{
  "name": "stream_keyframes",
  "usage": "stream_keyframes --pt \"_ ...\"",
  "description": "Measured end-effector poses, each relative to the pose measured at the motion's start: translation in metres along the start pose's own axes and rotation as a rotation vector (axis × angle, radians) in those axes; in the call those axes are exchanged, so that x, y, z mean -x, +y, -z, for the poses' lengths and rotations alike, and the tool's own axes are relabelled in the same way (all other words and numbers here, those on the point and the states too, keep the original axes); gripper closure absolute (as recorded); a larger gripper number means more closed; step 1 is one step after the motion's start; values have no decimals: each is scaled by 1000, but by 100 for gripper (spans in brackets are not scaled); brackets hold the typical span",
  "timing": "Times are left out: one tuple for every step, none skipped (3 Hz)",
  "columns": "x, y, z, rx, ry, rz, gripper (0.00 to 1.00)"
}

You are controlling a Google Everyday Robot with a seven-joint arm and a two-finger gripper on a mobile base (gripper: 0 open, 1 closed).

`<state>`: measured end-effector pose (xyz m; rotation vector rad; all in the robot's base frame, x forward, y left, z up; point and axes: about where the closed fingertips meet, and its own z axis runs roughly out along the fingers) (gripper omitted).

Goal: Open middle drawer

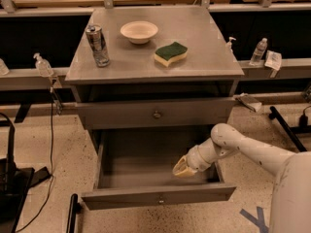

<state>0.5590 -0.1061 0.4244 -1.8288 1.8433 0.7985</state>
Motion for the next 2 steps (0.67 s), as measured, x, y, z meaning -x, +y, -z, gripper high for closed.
stream_keyframes --pt "9 -25 18 -114 -75 2 100" --pt "12 -34 39 -222 -178 -15 87"
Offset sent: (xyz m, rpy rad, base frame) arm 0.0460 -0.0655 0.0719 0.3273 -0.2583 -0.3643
